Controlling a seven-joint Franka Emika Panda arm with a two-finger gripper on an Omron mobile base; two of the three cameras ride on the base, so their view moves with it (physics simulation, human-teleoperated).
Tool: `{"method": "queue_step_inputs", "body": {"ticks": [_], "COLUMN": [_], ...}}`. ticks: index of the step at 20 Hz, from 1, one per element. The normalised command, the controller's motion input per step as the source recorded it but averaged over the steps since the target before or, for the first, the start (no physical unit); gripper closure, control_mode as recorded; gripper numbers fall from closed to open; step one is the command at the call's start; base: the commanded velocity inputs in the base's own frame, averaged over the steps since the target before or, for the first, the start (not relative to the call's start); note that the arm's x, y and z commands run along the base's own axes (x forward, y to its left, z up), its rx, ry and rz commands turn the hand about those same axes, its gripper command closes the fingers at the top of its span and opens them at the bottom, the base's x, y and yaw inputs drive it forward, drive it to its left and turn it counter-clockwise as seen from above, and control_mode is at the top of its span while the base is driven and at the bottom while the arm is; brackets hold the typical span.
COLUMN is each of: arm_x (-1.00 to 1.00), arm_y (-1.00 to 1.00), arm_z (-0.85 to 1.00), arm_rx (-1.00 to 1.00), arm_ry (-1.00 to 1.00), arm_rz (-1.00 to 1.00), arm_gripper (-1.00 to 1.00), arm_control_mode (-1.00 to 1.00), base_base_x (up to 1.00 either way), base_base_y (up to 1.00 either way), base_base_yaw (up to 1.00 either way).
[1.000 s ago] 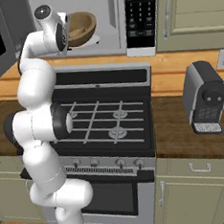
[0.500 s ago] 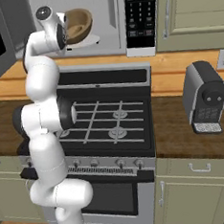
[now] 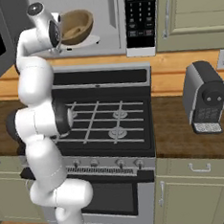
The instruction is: Pick the sweet potato from the sink and place it in the bowl. Then pick the bowl and place it in the microwave. Then close the microwave door and press the start button.
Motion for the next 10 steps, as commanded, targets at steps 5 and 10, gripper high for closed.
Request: {"method": "queue_step_inputs", "body": {"ticks": [5,10], "arm_x": [-1.00,-1.00], "arm_y": [0.00,0.00], "arm_z": [-0.03,-0.32], "arm_rx": [0.00,0.00], "arm_ry": [-0.07,-0.06], "arm_rz": [0.00,0.00], "arm_gripper": [-1.00,-1.00], "arm_control_mode": [-1.00,-1.00], "base_base_x": [0.00,0.00], "base_base_y": [0.00,0.00], "base_base_yaw": [0.00,0.00]}}
